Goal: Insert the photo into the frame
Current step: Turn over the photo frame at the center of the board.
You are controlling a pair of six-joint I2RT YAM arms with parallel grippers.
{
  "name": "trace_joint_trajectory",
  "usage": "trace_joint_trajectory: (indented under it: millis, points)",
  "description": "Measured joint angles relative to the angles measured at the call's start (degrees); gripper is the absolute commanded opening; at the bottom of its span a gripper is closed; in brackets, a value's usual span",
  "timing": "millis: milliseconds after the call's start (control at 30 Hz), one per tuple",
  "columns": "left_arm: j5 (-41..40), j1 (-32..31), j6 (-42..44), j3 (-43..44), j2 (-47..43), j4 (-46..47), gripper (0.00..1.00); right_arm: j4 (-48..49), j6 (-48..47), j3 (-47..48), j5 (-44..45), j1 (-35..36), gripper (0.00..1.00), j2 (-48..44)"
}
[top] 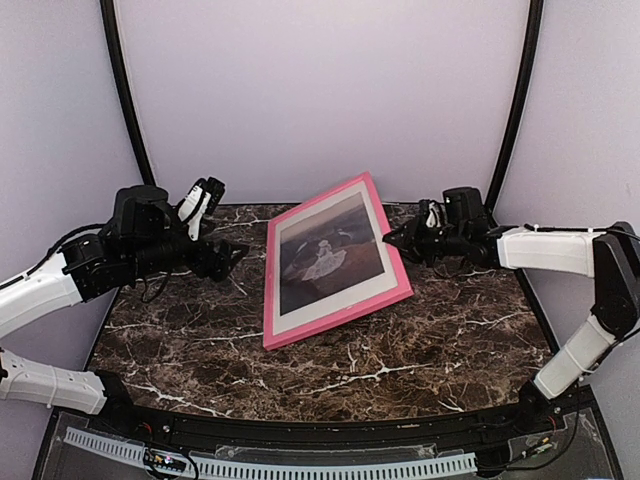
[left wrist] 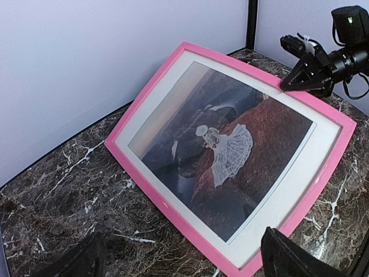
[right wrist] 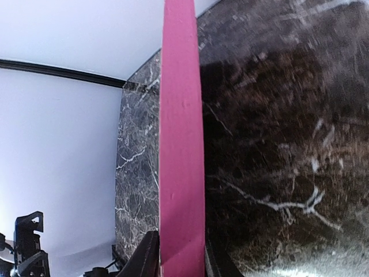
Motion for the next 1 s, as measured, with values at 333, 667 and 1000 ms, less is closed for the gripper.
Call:
trace_joint_trajectory:
  millis: [333,667,1000]
  points:
    - [1.2,0.0,-0.1,0.0,0.7,0.4,0.96,12.0,6.7,-12.7,-3.4,0.1,0.33,0.3]
    - [1.4,0.0,-1.4,-1.2,0.6,0.3,0.96,17.6,7.5,-17.8,-4.2,0.1,0.43,3.0]
    - [1.4,0.0,-3.3,-3.1,-0.3,0.1,0.96,17.8,5.3,-19.9,-4.8,0.1,0.51,6.6]
